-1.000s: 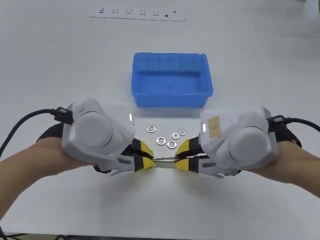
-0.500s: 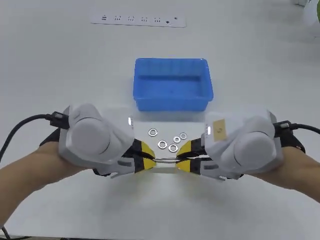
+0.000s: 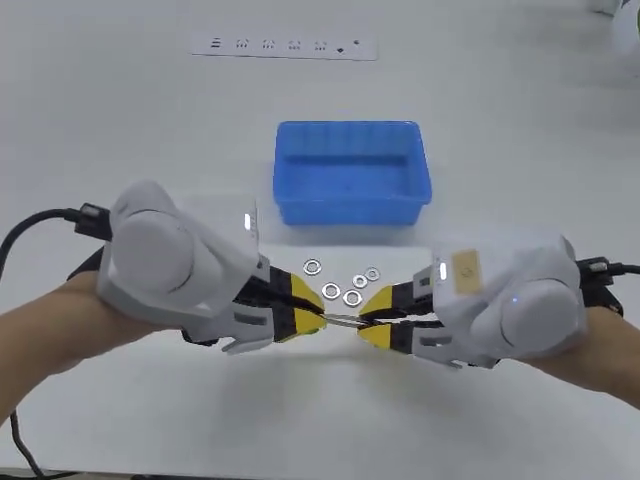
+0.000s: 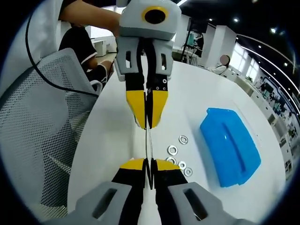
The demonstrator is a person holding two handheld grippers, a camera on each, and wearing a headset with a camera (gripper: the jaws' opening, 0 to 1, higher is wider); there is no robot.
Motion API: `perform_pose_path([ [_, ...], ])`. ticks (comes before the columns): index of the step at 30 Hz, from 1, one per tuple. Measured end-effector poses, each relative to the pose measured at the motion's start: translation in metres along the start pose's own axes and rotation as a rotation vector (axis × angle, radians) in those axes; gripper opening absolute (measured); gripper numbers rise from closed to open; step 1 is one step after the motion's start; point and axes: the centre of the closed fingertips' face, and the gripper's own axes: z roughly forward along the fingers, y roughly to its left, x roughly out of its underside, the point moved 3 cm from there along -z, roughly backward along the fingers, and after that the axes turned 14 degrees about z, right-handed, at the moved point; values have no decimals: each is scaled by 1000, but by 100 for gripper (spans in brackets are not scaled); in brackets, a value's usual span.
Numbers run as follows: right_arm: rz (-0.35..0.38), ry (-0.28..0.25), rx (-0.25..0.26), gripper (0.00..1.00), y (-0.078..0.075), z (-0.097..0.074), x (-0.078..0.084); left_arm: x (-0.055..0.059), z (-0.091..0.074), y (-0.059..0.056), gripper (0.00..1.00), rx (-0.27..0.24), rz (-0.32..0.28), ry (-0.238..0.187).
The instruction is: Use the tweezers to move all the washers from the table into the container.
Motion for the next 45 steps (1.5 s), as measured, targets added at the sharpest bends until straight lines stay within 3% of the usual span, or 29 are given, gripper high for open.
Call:
perform_pose_path([
  [3,-5,-18,1,7,1,2,-2,-2,-2,-1,7,1,5,0],
  [7,-5,-43,2,7,2,3,-4,-15,-8,0,7,-9,-3,-49],
  [15,15,-101,1,7,0,-2,-6,-25,-8,4,6,-30,7,-89],
  [22,97,-169,-4,7,-3,-8,-3,-38,-4,8,6,-49,-38,-175],
  [28,128,-190,3,8,-5,-10,-2,-47,1,10,6,-58,-8,-184],
  [39,153,-217,3,8,-4,-12,0,-53,6,9,6,-45,-38,-232],
  [45,140,-199,5,10,-6,-13,1,-58,11,11,6,-53,-36,-254],
])
